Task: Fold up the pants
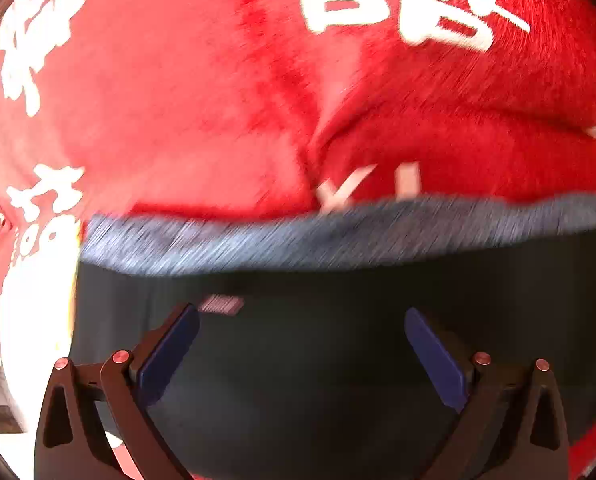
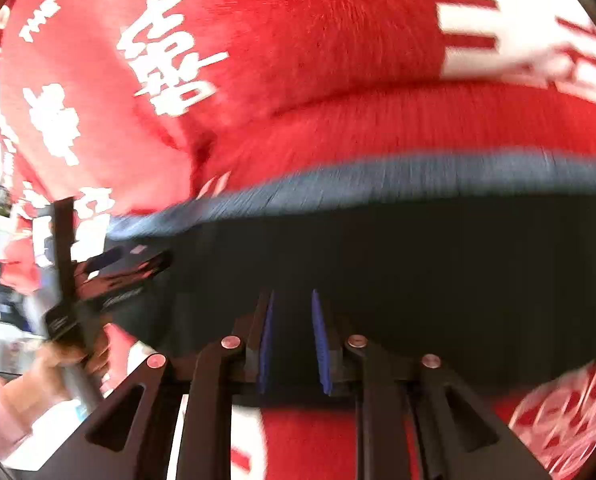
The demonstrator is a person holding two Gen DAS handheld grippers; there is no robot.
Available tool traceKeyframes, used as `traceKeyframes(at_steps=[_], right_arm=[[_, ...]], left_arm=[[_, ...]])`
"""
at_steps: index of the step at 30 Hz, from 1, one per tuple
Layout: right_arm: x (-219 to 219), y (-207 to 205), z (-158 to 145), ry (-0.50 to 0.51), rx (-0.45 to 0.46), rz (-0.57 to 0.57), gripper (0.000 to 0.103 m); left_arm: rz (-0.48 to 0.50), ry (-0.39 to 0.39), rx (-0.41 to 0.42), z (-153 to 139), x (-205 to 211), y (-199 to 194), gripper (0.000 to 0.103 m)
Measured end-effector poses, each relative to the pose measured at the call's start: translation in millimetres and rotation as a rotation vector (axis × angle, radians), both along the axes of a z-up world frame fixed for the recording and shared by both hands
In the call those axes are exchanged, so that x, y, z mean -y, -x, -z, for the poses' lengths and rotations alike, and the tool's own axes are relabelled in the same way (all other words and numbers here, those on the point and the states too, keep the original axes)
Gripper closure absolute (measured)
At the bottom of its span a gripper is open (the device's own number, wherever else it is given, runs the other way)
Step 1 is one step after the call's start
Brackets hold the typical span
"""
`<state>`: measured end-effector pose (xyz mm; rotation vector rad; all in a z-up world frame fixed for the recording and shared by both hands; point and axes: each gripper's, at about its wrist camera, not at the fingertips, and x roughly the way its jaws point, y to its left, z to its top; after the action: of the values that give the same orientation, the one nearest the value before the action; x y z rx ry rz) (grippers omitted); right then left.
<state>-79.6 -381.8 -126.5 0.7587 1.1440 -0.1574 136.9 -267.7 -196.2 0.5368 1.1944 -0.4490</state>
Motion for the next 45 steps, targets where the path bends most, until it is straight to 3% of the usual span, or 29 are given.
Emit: traceKeyframes(at_steps=[4,7,8,13,16,17,18,20,29,37,45], right_arm=[[23,-35,32,0.070,-0.063,-0.007,0.082],[46,-25,45,0.101,-0.064,0.036,0.093],[53,-23,46,0.092,-0.067,0.049,0.102],[74,-4,45,0.098,-0.090,0.076,0.103],[76,8,32,0.107,-0.102,0.091,0.094],[74,16,27,0.090,-0.099,0.093,0.079],[72,23,23,0.077,-0.099,0.097,0.057],[64,42,13,0.101,-0.114,0.116,0.037],[42,124,7,0.062,-0.210,0.187,0.037],[63,210,11,-0.016,-0.263,0.334,0.037],[92,253,13,-0.061,-0.238,0.419,0.037]], left_arm=[[-0.032,-0.020,0.018,14,32,-15,0.000],[-0.090,-0.031,0.024,26,31,-31,0.000],[-0.109,-0.039,0.025,28,29,-36,0.000],[-0.172,-0.102,0.029,25,0,-67,0.000],[-0.171,-0.089,0.024,6,-21,-64,0.000],[-0.165,-0.081,0.009,0,-28,-58,0.000],[-0.157,-0.075,0.002,-4,-33,-49,0.000],[-0.120,-0.074,-0.016,-12,-35,-27,0.000],[0.088,-0.025,-0.119,-21,15,80,0.000],[0.170,-0.009,-0.145,-29,73,131,0.000],[0.175,0.000,-0.142,-35,127,154,0.000]])
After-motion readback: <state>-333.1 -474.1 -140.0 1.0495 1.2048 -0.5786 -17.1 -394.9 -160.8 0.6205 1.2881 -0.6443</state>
